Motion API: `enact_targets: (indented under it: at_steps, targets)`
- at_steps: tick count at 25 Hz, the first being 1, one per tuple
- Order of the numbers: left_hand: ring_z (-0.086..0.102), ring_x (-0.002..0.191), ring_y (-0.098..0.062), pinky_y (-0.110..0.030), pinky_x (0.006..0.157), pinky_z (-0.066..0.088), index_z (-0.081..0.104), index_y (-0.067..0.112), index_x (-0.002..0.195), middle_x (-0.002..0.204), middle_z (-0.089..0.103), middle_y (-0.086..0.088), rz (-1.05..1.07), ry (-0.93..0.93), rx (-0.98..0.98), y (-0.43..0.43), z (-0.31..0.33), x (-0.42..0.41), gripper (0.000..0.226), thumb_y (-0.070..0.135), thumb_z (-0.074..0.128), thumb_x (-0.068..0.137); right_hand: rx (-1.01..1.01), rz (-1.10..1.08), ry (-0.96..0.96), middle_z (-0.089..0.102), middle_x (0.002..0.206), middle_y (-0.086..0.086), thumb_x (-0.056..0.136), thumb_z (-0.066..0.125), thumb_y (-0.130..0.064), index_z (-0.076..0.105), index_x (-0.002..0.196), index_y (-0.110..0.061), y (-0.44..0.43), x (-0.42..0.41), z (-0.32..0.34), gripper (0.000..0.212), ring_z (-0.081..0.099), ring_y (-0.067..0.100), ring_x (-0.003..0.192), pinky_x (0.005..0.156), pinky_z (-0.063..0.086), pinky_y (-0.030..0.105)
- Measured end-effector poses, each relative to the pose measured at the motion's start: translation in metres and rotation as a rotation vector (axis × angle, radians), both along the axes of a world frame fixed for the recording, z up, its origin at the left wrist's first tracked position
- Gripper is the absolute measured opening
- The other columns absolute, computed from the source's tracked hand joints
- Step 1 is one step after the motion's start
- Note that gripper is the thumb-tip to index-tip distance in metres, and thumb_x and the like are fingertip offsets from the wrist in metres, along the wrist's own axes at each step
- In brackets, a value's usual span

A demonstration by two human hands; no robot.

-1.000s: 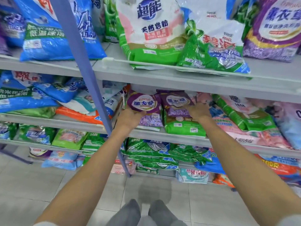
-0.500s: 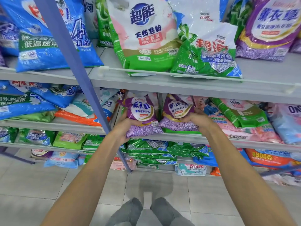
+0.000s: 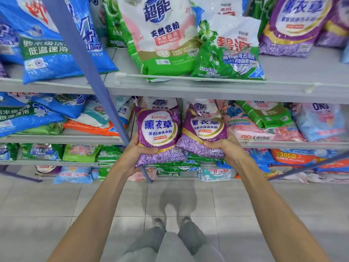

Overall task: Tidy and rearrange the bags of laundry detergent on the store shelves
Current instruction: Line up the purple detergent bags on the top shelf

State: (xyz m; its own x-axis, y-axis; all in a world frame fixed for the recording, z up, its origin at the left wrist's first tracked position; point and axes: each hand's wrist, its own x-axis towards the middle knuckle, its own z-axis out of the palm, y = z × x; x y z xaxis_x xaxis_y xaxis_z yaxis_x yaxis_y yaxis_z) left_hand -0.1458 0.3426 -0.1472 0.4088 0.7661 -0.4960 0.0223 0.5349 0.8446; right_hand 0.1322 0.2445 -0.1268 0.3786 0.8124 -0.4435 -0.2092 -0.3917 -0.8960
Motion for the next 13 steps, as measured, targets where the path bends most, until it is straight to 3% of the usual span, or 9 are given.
enact_targets:
  at_steps: [4, 8, 11, 13]
  targets:
    - [0.065, 0.122, -0.03, -0.054, 0.107, 0.047, 0.053, 0.027, 0.141, 0.125, 0.072, -0.008, -0.1, -0.059, 0.034, -0.014, 0.018, -0.006, 0.101, -0.009, 0.083, 0.052, 0.035, -0.028, 0.085, 0.079, 0.101, 0.002, 0.049, 0.085, 0.005, 0.068, 0.119, -0.01, -0.036, 0.001, 0.013, 0.073, 0.072, 0.019, 0.1, 0.089, 0.056, 0.032]
    - [0.067, 0.118, -0.031, -0.048, 0.101, 0.05, 0.057, 0.024, 0.135, 0.124, 0.073, -0.009, -0.167, -0.114, 0.062, -0.033, 0.045, 0.015, 0.117, 0.012, 0.101, 0.027, 0.062, -0.103, 0.286, 0.079, 0.101, 0.009, 0.035, 0.092, 0.002, 0.075, 0.106, -0.012, -0.081, 0.018, 0.019, 0.075, 0.074, 0.028, 0.099, 0.082, 0.061, 0.037]
    - [0.065, 0.121, -0.033, -0.048, 0.105, 0.047, 0.058, 0.018, 0.135, 0.126, 0.071, -0.011, -0.238, -0.145, 0.144, -0.054, 0.061, 0.051, 0.119, 0.02, 0.102, 0.025, 0.117, -0.112, 0.412, 0.078, 0.101, 0.008, 0.022, 0.101, -0.012, 0.077, 0.106, -0.011, -0.122, 0.041, 0.031, 0.087, 0.074, 0.025, 0.092, 0.086, 0.059, 0.04]
    - [0.068, 0.117, -0.028, -0.042, 0.099, 0.052, 0.059, 0.019, 0.133, 0.123, 0.074, -0.009, -0.299, -0.117, 0.199, -0.075, 0.076, 0.084, 0.12, 0.026, 0.102, 0.022, 0.166, -0.15, 0.507, 0.078, 0.105, 0.011, 0.027, 0.102, -0.018, 0.079, 0.105, -0.01, -0.15, 0.065, 0.048, 0.082, 0.075, 0.027, 0.092, 0.085, 0.061, 0.043]
